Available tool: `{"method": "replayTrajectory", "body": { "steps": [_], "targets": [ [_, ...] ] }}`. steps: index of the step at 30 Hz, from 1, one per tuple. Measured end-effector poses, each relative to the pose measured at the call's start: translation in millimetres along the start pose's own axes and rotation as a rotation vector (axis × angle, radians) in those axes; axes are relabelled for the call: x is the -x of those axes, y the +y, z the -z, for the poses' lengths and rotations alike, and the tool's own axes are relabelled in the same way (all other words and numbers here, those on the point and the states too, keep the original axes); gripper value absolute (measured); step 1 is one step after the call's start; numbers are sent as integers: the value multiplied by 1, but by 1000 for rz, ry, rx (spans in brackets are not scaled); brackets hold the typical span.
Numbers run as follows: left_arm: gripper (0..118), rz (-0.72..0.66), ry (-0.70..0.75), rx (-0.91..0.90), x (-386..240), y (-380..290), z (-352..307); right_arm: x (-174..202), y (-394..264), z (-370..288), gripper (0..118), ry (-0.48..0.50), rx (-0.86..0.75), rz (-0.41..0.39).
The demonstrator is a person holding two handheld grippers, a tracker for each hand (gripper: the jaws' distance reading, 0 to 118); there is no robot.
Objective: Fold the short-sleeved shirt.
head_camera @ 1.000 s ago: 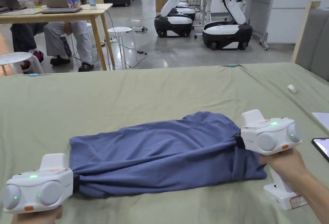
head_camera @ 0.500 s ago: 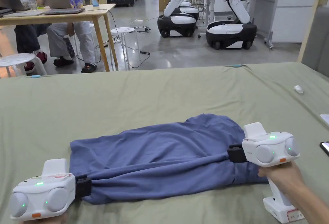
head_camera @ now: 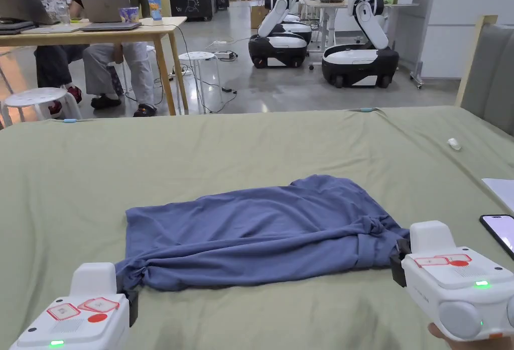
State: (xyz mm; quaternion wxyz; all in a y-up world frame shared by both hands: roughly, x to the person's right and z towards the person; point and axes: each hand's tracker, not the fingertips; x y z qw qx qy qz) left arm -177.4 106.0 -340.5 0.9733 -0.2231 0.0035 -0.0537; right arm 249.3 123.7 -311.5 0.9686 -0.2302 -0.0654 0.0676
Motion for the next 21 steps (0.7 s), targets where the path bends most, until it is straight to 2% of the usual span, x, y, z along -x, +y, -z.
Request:
{"method": "replayTrajectory", "body": {
  "steps": [8,9,11,12,13,14,17,21],
  "targets": [
    [0,-41,-27,31,11,9,17,3,4,6,0,19,1,-5],
    [7,-52,-33,52,10,14,24,4,6,7,0,26,0,-6],
    [71,-79,-33,102,16,21,43,7,9,6,0,36,-4,-10],
    [99,-69,-23,143,17,23,56,9,10,8,0,40,-4,-14],
    [115,-63,-16,183,18,26,69,10,10,9,0,49,-3,-15],
    [112,-60,-3,205,21,26,80,11,10,11,0,56,-2,-15],
    [91,-66,19,266,25,28,111,12,9,18,0,67,5,-19],
    [89,-81,43,369,32,22,150,11,7,27,0,72,24,-23]
  ]
}}
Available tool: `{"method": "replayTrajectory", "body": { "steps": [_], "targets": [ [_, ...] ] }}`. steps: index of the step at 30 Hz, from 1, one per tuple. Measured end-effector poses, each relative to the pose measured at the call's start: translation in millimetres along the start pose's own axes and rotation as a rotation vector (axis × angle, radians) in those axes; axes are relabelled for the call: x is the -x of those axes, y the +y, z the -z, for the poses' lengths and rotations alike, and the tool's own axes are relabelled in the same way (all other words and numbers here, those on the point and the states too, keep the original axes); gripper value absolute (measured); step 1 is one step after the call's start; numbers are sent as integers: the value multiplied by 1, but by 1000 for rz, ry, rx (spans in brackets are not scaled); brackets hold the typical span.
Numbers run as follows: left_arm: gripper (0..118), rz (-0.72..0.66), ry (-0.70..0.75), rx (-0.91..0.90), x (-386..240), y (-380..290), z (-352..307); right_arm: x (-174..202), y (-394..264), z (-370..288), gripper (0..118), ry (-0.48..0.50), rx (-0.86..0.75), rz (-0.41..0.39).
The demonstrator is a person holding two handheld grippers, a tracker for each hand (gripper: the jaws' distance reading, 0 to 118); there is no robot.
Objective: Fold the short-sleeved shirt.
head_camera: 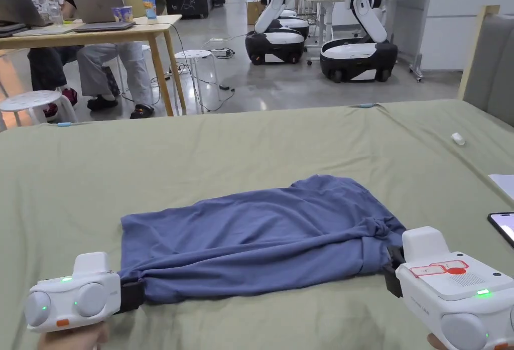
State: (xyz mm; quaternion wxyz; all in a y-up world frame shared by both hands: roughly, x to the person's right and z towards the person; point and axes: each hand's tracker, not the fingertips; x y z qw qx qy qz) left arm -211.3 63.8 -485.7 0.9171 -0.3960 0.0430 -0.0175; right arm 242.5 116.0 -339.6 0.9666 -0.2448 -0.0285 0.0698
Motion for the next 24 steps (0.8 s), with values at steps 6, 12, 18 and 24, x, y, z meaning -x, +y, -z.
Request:
{"method": "replayTrajectory", "body": {
  "steps": [6,12,18,24],
  "targets": [
    [81,21,-54,24,-3,-1,7,-12,2,18,0,-14,43,-11],
    [5,95,-20,-44,-23,-2,-18,-40,21,66,0,-21,108,23],
    [4,62,-42,-44,-18,-1,-24,-67,21,121,90,47,260,90],
    [5,90,-27,-49,-21,-3,-20,-72,8,150,102,56,377,132]
  ]
}}
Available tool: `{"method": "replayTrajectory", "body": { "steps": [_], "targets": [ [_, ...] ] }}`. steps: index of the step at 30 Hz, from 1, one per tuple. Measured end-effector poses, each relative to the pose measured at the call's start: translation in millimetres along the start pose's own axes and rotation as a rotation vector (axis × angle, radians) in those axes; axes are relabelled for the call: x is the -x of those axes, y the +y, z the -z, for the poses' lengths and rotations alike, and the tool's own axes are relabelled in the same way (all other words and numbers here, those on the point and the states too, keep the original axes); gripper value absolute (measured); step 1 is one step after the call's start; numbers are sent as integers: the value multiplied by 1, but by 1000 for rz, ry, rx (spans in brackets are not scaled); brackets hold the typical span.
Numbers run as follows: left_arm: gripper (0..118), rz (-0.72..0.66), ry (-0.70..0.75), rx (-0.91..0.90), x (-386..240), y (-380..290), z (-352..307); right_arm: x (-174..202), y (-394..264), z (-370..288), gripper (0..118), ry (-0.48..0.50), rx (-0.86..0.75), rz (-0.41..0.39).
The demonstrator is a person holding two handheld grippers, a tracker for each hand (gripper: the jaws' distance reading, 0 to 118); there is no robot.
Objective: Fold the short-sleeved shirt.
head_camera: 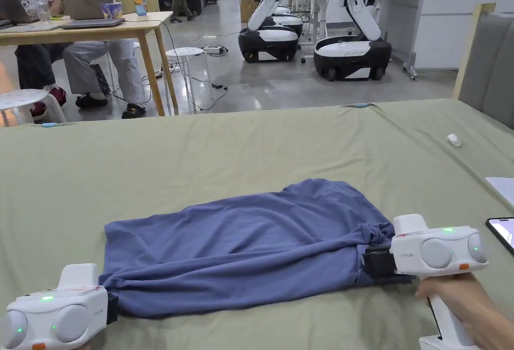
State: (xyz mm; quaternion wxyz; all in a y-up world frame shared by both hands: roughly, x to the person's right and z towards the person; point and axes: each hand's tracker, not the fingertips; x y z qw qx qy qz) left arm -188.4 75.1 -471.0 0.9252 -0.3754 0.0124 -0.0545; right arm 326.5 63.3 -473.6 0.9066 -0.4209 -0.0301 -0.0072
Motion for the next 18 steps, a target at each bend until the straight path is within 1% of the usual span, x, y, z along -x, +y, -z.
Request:
{"method": "replayTrajectory", "body": {
  "steps": [1,2,3,4,5,6,8,10,12,14,17,18],
  "targets": [
    [5,2,1,0,-1,-1,0,0,-1,6,92,-2,27,4],
    [5,2,1,2,-1,-1,1,1,-3,10,86,20,41,5],
    [4,3,0,5,0,-2,4,2,-5,11,82,62,33,32],
    [4,6,1,7,3,-2,8,3,-6,8,66,38,17,32],
    [5,12,2,6,2,-2,9,4,-6,2,43,39,9,15],
    [4,18,4,4,2,-3,9,5,-5,-3,14,87,-10,-2],
    [5,33,10,-1,2,-3,10,8,-8,-12,14,93,-22,17],
    [4,66,23,-12,0,-5,7,15,-11,-20,14,21,-32,-40],
    [4,105,38,-26,0,-8,3,21,-18,-29,14,-28,-44,-89],
    [4,124,43,-38,0,-12,-6,31,-28,-42,14,-69,-57,-109],
    [4,126,35,-49,5,-23,-21,45,-48,-60,14,-134,-82,-181],
    [4,119,27,-55,7,-26,-27,48,-54,-64,14,-129,-81,-183]
  ]
}}
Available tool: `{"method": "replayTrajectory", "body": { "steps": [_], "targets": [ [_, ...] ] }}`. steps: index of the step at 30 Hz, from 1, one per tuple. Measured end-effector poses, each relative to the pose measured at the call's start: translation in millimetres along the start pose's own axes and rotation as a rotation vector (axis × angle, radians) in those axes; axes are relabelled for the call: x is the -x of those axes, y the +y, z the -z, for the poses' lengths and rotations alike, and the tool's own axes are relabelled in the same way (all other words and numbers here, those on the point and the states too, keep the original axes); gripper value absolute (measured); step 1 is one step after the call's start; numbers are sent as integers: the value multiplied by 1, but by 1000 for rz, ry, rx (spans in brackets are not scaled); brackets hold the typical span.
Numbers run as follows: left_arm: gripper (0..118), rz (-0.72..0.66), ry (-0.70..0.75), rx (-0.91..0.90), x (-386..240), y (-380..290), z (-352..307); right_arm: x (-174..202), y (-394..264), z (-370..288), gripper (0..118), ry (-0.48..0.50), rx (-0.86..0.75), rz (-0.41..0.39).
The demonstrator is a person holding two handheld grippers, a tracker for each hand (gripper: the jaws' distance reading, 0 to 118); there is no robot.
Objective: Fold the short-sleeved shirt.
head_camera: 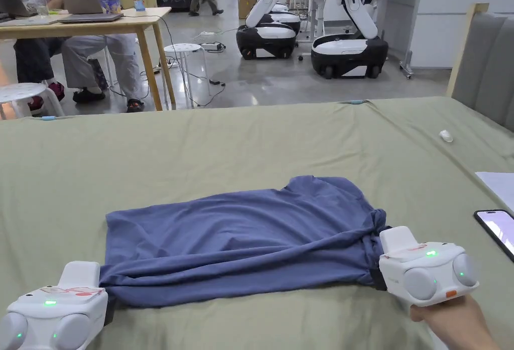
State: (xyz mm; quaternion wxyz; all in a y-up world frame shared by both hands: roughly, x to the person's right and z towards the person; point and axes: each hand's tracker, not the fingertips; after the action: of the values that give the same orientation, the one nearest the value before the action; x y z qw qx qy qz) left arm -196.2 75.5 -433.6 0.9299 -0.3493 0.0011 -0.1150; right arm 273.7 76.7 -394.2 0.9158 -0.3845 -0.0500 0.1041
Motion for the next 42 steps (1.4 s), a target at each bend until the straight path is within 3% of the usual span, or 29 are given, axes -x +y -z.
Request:
{"method": "replayTrajectory", "body": {
  "steps": [15,26,28,29,30,31,32,33,36,38,39,40,41,42],
  "targets": [
    [4,-16,-81,-30,20,-62,-96,-9,-74,-115,14,28,-1,-14],
    [4,2,-86,39,4,-83,-73,-7,-106,-88,14,9,67,8],
    [6,-7,-84,39,4,-83,-74,-5,-100,-100,22,5,58,3],
    [13,-14,-77,16,5,-82,-77,-7,-97,-106,36,-5,37,5],
    [29,-22,-65,-14,8,-79,-78,-9,-95,-111,59,-26,9,21],
    [71,-21,-47,-32,9,-76,-81,-11,-91,-116,92,-30,-9,36],
    [99,-17,-26,-50,10,-70,-84,-14,-89,-116,112,-33,-35,58],
    [118,-22,-15,-75,11,-64,-88,-14,-83,-122,118,-39,-66,72],
    [109,-40,-53,-170,10,-36,-104,-10,-61,-127,113,-46,-143,70],
    [96,-42,-53,-210,0,-20,-112,-2,-46,-132,88,-45,-205,57],
    [82,-35,-62,-237,-4,-12,-115,3,-38,-134,68,-50,-233,44],
    [50,-30,-59,-248,-8,-5,-115,7,-32,-133,29,-61,-256,45],
    [21,-22,-56,-251,-14,0,-115,11,-27,-131,10,-61,-261,38],
    [0,-19,-56,-257,-19,5,-114,14,-22,-129,3,-59,-260,43]
  ]
}}
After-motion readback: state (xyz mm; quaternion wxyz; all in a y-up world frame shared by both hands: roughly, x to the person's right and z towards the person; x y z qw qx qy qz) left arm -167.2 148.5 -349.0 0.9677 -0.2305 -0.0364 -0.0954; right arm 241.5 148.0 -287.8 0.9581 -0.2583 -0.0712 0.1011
